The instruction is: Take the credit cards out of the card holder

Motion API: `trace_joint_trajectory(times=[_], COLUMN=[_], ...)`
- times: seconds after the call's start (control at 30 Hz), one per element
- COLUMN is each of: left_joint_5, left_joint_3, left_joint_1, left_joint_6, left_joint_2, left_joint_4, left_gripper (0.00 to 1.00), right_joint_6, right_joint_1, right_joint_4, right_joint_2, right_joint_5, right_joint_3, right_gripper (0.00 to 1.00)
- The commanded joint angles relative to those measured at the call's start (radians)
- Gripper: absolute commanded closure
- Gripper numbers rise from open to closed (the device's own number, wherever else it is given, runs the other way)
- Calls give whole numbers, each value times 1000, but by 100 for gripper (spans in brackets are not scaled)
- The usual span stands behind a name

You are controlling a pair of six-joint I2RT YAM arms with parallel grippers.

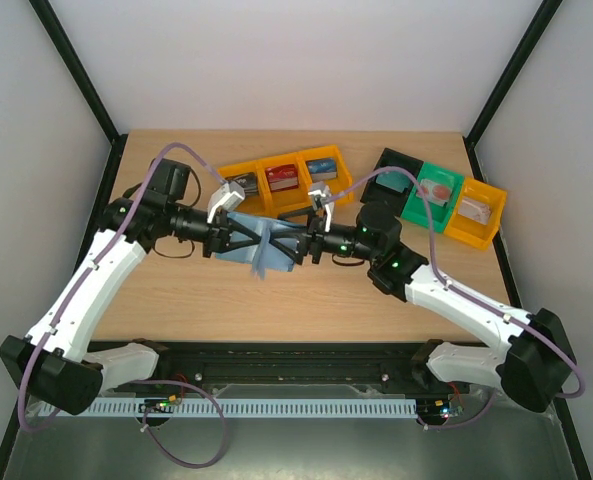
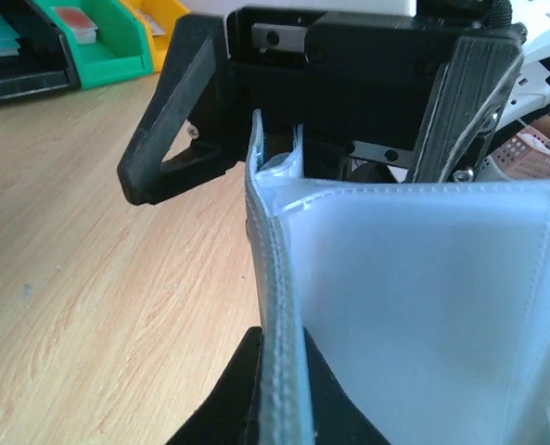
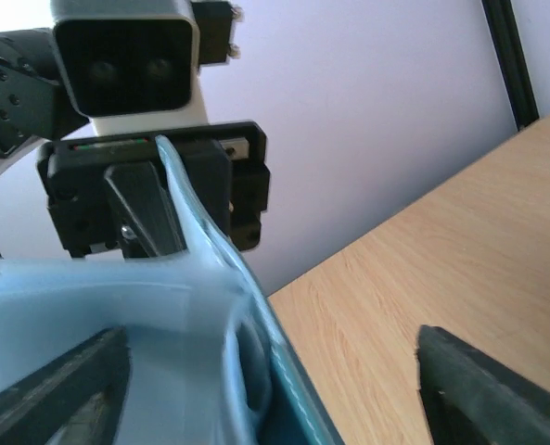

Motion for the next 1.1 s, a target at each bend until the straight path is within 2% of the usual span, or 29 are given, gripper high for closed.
trace_joint_trajectory(times=[0.0, 0.17, 0.33, 0.43, 0.47, 0.53, 0.67, 0.83, 1.07], left_joint_5=[42, 70, 87, 86, 87, 91, 76, 15, 58], left_joint_3=[-9, -5, -3, -5, -6, -5, -3, -23, -22], left_joint_1=[-6, 0, 20, 33, 38, 52, 71, 70, 68], left_joint_6=[-11, -10, -31, -44, -46, -45, -22, -48, -49], left_joint_2=[-2, -7, -7, -13, -16, -23, -41, -46, -46], left_joint_4=[-2, -5, 8, 16, 16, 12, -7, 25, 34], left_gripper=[98, 98, 98, 97, 91, 63, 34, 14, 5], right_joint_6=[33, 35, 36, 4, -8, -25, -32, 8, 25], right_joint_1=[21, 22, 21, 21, 18, 10, -8, -7, -7], right_joint_4=[84, 49, 23, 0, -9, -33, -73, -132, -163], right_joint_2=[40, 55, 55, 38, 29, 9, -11, 25, 64], right_joint_5=[5, 26, 28, 21, 22, 27, 46, 75, 107], right_joint_3=[53, 53, 46, 42, 40, 40, 46, 96, 122], right_gripper=[25, 55, 77, 87, 91, 97, 98, 98, 98])
